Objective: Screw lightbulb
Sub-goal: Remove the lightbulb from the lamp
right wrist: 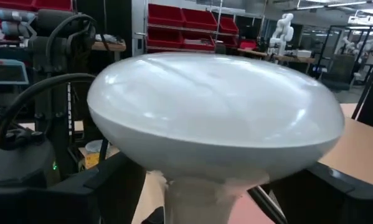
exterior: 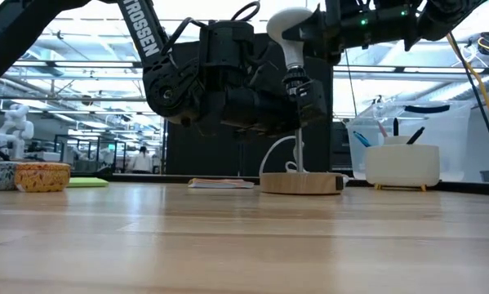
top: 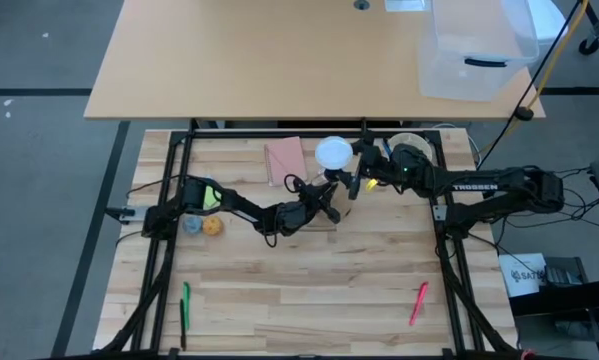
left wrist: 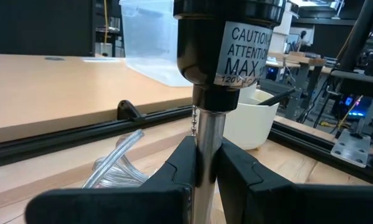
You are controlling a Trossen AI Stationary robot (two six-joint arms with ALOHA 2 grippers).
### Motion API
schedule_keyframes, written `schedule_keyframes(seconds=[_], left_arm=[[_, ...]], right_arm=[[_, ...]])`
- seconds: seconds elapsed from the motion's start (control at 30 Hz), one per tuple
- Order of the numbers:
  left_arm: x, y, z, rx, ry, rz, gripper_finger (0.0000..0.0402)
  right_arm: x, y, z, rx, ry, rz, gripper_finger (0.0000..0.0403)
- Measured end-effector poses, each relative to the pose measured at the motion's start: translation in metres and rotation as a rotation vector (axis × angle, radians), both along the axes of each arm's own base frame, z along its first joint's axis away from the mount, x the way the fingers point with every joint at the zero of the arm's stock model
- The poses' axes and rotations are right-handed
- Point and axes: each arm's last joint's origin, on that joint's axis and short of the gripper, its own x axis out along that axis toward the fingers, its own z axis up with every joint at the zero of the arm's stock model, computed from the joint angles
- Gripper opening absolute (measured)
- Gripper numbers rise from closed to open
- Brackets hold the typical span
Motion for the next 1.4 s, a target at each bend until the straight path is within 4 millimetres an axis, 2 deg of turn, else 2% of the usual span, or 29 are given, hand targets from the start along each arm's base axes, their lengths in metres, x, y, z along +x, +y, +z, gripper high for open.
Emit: schedule_keyframes(seconds=[0.13,0.33,0.57,1.13,1.23,1.37,1.4], left_arm=[[0.000,0.000,0.000,0.001,0.002,-0.017,0.0038],[0.001,-0.001,-0.001,0.032,0.036,-0.089,0.0038],[0.002,-0.002,-0.001,0.030,0.037,-0.145,0.0038],[0.003,-0.005,0.000,0.033,0.030,-0.173,0.0038],[0.002,-0.007,0.001,0.038,0.021,-0.155,0.0061],[-0.002,-0.015,-0.018,0.056,0.126,-0.110,0.0119],[-0.002,-0.016,-0.013,0.066,0.143,-0.109,0.0133]], right_arm=[[0.000,0.000,0.000,-0.033,0.011,0.004,0.0299],[0.000,0.002,0.001,-0.086,0.019,0.082,0.0262],[0.000,0.001,-0.003,-0.097,0.060,0.079,0.0227],[-0.005,0.001,0.006,-0.126,0.021,0.066,0.0222],[-0.009,0.002,0.010,-0.140,0.006,0.064,0.0222],[-0.015,0.004,0.017,-0.158,-0.011,0.062,0.0221],[-0.017,0.005,0.019,-0.162,-0.014,0.061,0.0221]])
